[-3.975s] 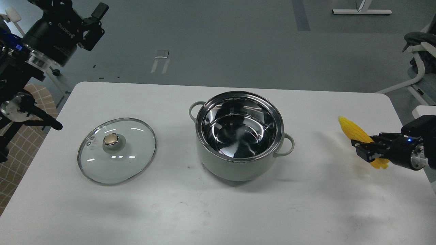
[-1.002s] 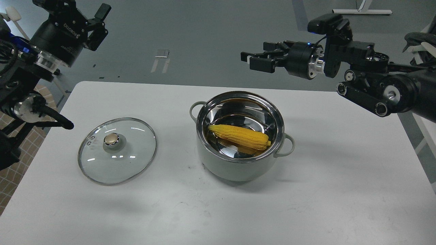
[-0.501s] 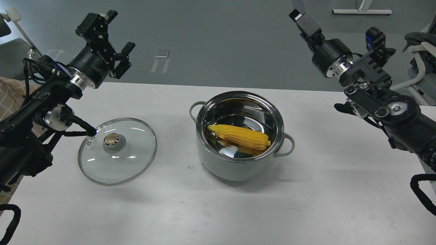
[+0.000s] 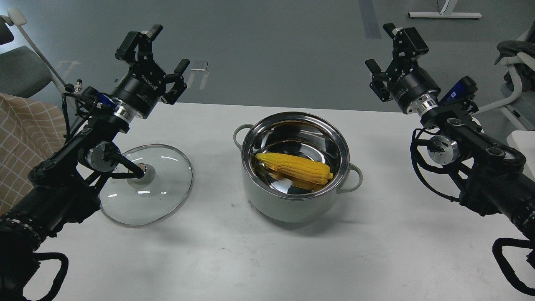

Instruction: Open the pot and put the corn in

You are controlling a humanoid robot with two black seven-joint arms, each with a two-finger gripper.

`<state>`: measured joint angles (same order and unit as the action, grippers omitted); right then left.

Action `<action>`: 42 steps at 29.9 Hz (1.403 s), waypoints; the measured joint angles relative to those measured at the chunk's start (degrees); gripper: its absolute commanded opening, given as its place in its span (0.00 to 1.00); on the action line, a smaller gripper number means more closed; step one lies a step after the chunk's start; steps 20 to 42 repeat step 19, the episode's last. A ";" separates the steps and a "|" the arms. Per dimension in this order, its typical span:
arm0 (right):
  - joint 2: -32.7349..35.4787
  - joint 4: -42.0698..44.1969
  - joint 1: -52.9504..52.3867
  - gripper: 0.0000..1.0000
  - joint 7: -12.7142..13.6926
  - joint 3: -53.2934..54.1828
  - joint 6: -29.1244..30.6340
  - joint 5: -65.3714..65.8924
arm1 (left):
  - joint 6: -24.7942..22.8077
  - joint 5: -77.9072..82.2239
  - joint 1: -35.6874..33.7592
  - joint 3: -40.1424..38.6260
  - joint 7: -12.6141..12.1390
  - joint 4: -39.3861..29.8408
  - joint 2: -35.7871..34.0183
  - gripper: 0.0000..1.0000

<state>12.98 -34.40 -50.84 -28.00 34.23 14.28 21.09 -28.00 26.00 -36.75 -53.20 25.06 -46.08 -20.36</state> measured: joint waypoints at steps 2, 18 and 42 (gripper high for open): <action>0.00 -0.15 1.25 1.00 0.00 1.58 -0.13 -0.21 | 0.00 -0.13 0.00 -0.05 0.17 0.01 0.47 0.98; 0.49 -1.92 5.09 1.00 0.00 4.87 -0.84 -0.43 | 0.00 -0.42 -0.28 -1.27 0.43 -0.75 0.62 0.98; 0.49 -1.95 5.11 1.00 0.00 5.02 -0.92 -0.44 | 0.00 -0.43 -0.28 -1.28 0.43 -0.76 0.64 0.98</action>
